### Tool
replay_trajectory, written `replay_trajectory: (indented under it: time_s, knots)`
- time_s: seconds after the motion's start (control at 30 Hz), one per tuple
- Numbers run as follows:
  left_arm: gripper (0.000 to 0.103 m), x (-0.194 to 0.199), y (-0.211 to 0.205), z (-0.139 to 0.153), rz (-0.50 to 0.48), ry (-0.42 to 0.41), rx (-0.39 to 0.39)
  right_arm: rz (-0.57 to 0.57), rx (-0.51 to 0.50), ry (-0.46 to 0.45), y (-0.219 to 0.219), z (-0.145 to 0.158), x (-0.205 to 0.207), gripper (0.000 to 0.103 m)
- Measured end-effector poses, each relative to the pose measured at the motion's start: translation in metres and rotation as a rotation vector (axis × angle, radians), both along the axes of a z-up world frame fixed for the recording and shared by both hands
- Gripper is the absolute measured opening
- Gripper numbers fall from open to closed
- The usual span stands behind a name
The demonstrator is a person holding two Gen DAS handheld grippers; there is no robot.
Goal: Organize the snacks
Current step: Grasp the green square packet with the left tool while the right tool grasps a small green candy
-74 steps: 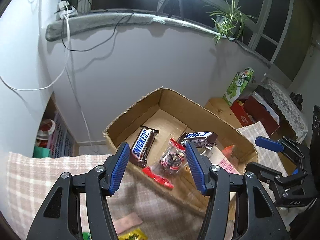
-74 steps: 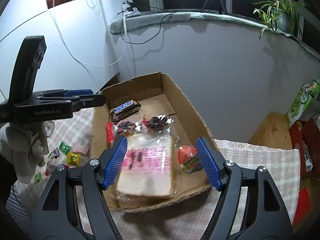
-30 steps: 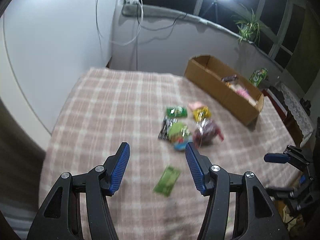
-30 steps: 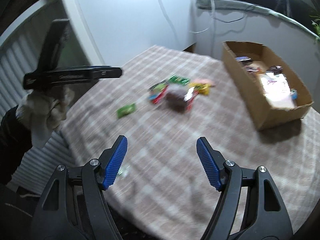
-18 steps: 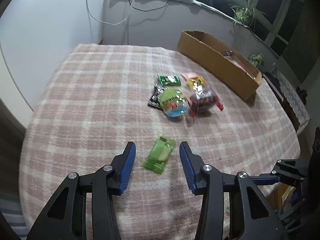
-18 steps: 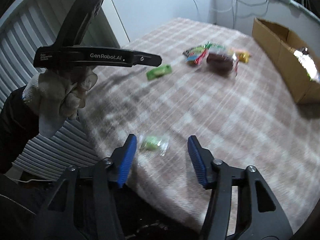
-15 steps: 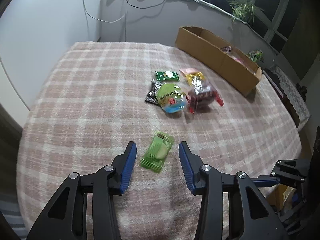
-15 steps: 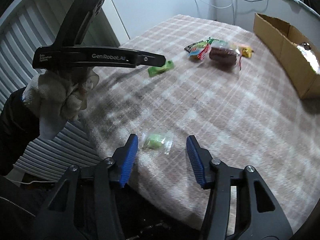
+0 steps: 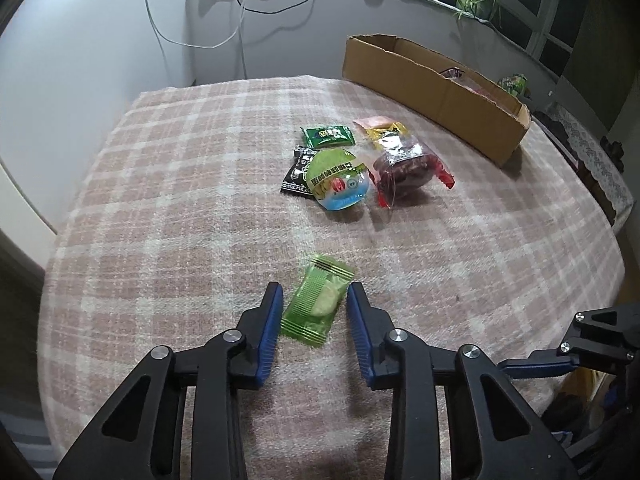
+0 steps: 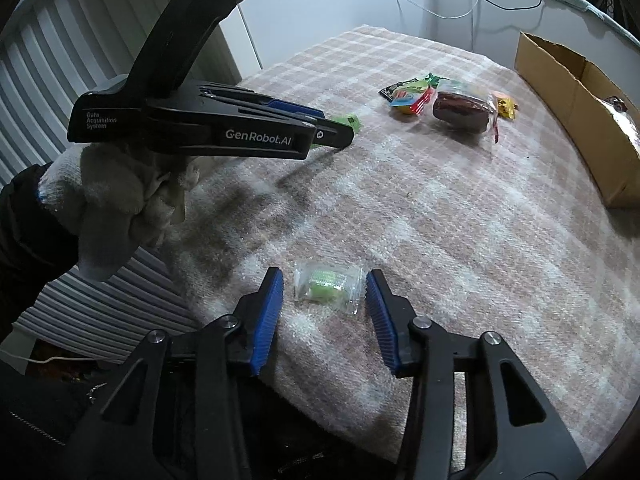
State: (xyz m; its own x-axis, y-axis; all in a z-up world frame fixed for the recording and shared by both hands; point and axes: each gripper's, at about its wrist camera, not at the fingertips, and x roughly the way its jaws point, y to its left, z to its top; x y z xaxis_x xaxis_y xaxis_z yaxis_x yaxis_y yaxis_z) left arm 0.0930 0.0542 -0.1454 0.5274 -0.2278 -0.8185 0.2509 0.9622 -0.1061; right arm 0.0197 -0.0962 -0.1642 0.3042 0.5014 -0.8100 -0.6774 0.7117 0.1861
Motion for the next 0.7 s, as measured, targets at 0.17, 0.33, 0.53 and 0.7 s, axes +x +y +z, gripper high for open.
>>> replay_trajectory:
  time_s: [0.17, 0.33, 0.53, 0.7]
  knots:
    - [0.027, -0.0003, -0.0003, -0.0005, 0.002, -0.007, 0.007, 0.003, -0.023, -0.017, 0.0014, 0.0004, -0.0001, 0.036]
    - [0.021, 0.0006, 0.0049, -0.0004, 0.019, -0.01, -0.008, 0.003, -0.022, -0.018, 0.0011, 0.0009, 0.0024, 0.031]
    - [0.021, -0.0018, 0.0072, -0.0002, 0.029, -0.016, -0.02, 0.002, -0.013, -0.015, -0.0004, 0.0011, 0.0048, 0.028]
    - [0.02, -0.0046, 0.0093, 0.0015, 0.039, -0.018, -0.034, -0.017, -0.002, -0.016, -0.0043, 0.0025, 0.0076, 0.028]
